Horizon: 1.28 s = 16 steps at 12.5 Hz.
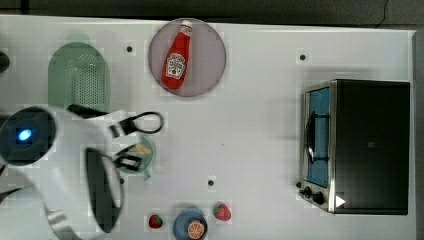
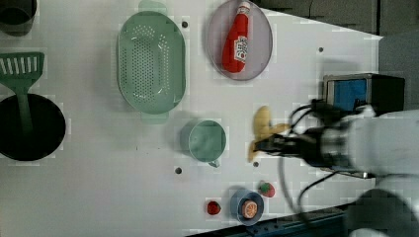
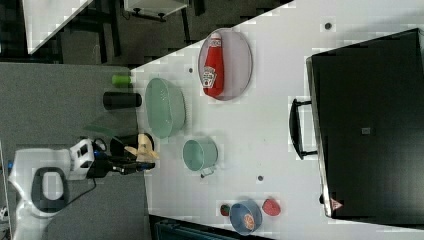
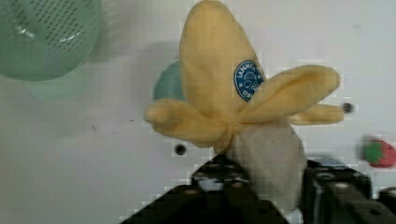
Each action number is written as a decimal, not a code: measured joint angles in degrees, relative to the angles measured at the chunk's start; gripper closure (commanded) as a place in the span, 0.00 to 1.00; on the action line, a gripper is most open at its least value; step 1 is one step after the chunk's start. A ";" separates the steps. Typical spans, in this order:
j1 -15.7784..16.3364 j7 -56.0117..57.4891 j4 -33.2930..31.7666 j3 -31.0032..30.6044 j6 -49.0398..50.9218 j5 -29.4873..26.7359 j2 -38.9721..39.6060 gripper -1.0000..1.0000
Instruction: Pick Banana and place it in mug.
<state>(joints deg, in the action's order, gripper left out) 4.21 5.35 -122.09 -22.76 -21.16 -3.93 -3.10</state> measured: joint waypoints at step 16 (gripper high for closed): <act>-0.79 -13.24 -13.54 -2.74 -32.52 -0.82 12.77 0.01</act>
<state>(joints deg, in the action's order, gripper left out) 3.42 -7.89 -135.63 -25.50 -53.69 -4.76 9.67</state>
